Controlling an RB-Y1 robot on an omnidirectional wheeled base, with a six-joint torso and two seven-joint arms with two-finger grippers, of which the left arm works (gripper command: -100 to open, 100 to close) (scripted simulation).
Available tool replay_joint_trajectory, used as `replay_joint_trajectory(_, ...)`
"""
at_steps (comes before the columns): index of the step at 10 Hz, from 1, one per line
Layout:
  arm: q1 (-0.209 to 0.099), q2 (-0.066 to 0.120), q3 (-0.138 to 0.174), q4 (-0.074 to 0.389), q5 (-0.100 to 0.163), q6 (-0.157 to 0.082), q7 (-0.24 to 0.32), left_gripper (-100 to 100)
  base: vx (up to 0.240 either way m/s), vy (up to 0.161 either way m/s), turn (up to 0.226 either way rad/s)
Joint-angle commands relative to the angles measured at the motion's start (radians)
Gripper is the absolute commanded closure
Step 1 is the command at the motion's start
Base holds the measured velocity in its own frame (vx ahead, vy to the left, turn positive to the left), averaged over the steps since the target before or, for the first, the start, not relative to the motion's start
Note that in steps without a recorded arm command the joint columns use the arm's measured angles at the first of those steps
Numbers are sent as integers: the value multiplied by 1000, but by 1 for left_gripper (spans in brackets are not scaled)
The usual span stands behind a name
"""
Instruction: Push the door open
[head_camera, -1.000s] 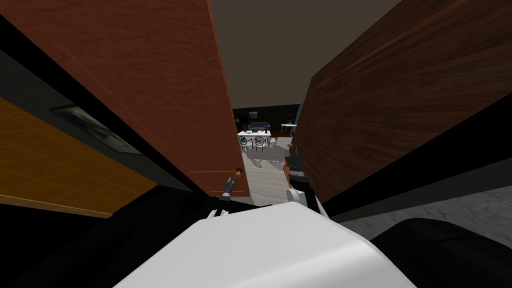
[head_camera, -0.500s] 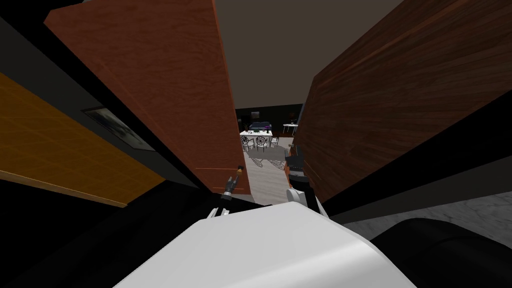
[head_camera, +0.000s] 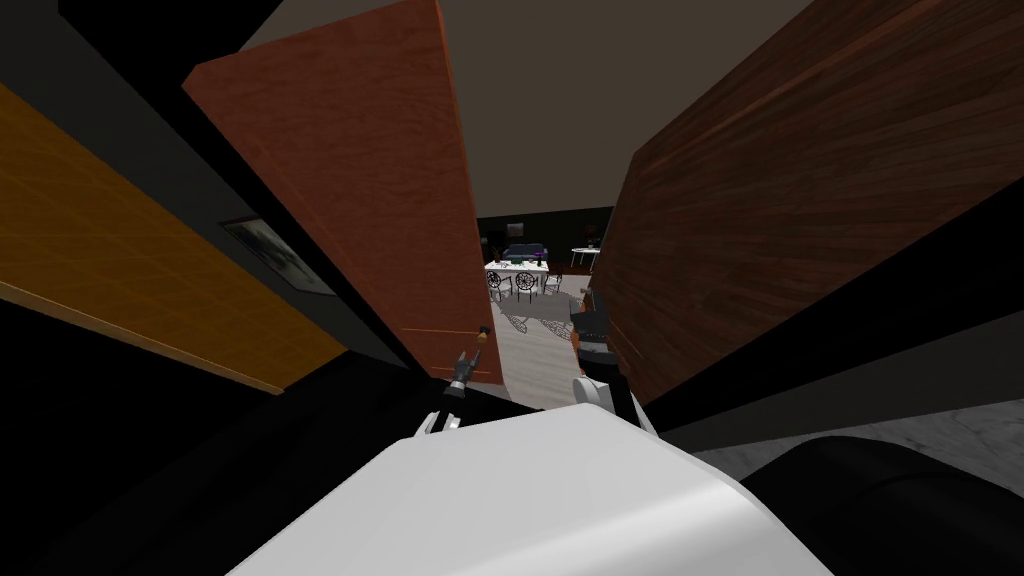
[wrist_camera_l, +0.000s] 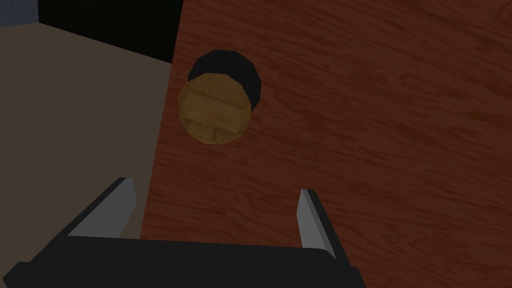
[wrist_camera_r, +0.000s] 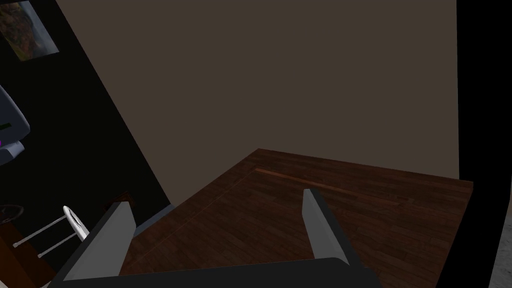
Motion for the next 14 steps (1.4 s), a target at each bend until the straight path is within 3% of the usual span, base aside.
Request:
replay_joint_trajectory(1, -11, 0, -7, 16, -2, 1, -50, -100, -57, -10, 63)
replay_joint_trajectory(10, -47, -6, -38, 53, -15, 23, -236, -100, -51, -6, 59)
replay_joint_trajectory(14, -47, 2, -30, 56, -11, 21, -236, -100, 108, -24, -15)
